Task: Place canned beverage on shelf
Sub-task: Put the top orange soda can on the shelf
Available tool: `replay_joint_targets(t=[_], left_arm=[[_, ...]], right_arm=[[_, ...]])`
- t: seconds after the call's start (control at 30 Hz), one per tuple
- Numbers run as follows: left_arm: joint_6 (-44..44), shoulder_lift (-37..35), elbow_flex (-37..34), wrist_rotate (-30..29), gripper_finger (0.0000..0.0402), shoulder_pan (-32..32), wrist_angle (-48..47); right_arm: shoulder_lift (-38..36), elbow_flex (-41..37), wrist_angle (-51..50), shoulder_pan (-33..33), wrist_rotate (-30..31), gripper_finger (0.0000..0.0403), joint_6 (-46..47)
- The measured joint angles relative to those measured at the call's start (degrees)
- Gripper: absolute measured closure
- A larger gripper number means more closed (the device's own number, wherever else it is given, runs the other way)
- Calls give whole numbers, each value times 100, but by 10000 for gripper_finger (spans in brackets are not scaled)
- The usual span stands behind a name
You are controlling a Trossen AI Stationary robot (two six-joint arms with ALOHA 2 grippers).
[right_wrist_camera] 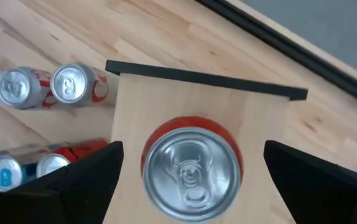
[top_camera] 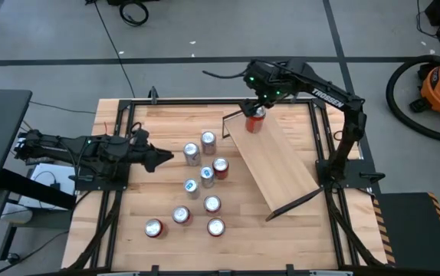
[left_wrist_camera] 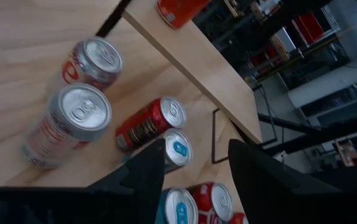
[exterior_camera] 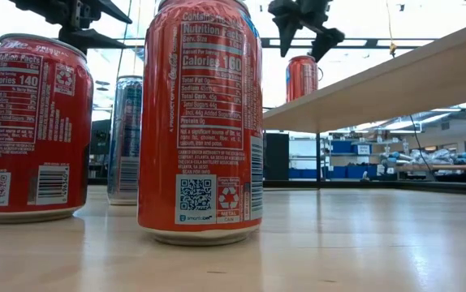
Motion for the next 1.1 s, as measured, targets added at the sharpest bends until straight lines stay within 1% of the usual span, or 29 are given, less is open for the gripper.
replay_joint_targets(t=[0.37, 0.6, 0.7, 0.8, 0.93, 1.03, 1.1], left_arm=[[158, 1, 0, 421, 216, 0, -16], [156, 1, 0, 593, 216, 0, -25], [156, 0, 0, 592, 216, 0, -25], [156, -1, 0, 593, 216, 0, -28], [156, 0, 0, 594, 216, -2, -36], [156, 0, 0, 671, 216, -2, -38], [156, 0, 0, 684, 216, -2, -38]], right_arm=[[5, -717, 293, 213, 39, 4, 734], [7, -1042, 402, 206, -62, 10, 596], [5, -1142, 438, 168, -248, 27, 353], [5, -1222, 519, 99, -430, 54, 28], [1, -1230, 563, 27, -643, 86, -702], [-2, -1230, 524, 0, -823, 90, -1474], [-4, -1230, 440, 0, -926, 84, -2065]])
